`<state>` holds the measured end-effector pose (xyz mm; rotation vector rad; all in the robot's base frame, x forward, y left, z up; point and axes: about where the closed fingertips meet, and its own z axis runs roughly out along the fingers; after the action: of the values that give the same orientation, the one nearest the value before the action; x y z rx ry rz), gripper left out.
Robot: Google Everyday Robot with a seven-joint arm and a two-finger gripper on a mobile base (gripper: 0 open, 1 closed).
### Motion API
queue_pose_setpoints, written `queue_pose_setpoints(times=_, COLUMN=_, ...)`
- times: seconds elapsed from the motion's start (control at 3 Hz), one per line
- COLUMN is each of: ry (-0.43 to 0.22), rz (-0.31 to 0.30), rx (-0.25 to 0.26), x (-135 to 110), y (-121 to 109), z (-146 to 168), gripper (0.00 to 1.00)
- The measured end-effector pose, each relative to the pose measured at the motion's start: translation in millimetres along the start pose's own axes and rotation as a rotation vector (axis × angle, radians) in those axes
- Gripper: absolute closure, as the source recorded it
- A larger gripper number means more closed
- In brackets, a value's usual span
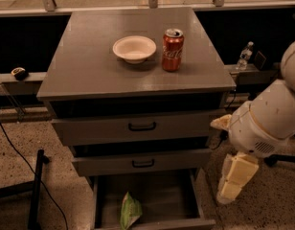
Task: Pick green rice chip bag from bottom drawer and place on counter
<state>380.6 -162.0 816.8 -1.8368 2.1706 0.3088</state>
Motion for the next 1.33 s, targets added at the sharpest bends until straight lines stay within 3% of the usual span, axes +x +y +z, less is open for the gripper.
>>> queue_pose_setpoints(times=0.33, ry=-0.093, rz=-0.040, rx=-0.072, x=-6.3, y=-0.8, z=35.3, gripper=0.00)
queue_pose_setpoints(times=0.67, ry=-0.245, rz=-0.086, rx=-0.194, x=-21.3, y=22.0, z=117.6, gripper=0.00)
queue_pose_setpoints(times=1.0, ry=-0.320, rz=-0.059, rx=-0.274, x=-13.5, y=42.8, z=203.2, gripper=0.00)
queue_pose_setpoints(times=1.33, ry=-0.339, rz=-0.038, rx=-0.288, x=-10.0, y=43.8, z=223.1, gripper=0.00)
